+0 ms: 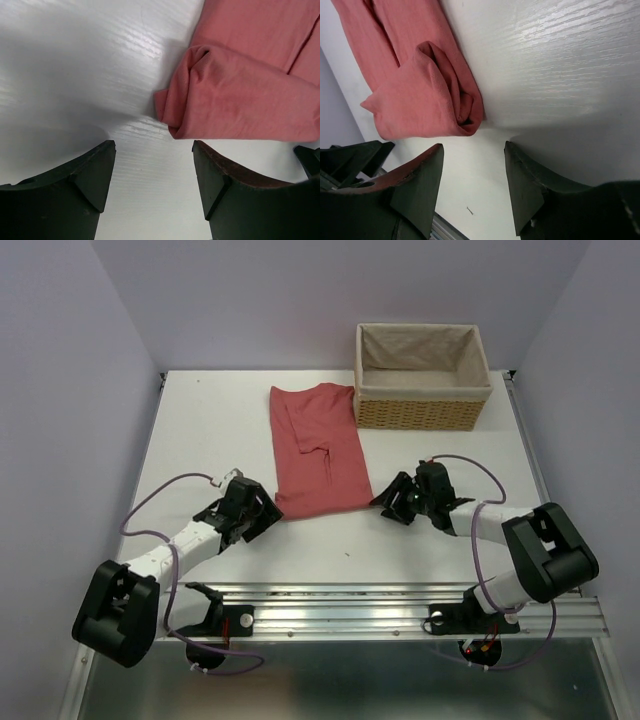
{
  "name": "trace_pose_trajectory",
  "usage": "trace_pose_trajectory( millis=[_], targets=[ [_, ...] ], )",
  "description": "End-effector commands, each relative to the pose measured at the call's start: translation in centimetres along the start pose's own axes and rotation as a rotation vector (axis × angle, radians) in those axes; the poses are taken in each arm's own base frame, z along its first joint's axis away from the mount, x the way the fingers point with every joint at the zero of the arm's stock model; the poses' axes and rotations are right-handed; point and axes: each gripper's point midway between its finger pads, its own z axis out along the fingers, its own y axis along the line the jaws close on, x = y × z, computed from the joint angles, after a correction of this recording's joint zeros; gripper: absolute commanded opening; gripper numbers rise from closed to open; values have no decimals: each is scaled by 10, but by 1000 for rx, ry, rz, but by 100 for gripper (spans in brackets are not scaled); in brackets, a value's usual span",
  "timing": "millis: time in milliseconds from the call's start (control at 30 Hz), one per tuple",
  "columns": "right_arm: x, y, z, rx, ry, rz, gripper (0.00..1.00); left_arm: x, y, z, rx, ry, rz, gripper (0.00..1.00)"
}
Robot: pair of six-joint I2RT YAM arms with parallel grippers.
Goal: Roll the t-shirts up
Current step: Roll the T-shirt to the center of the board.
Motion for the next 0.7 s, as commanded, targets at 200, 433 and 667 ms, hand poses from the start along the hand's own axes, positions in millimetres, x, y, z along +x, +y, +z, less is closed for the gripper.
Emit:
trace_pose_trajectory(
  millis=[200,433,667],
  targets=[
    [-15,13,13,-92,-70,73,54,6,-17,16,82,23,-94,66],
    [-13,9,24,-87,-49,83,41,4,-19,26,84,24,-99,55],
    [-14,12,26,-98,-37,63,4,3,-20,32,79,34,-91,2]
  ],
)
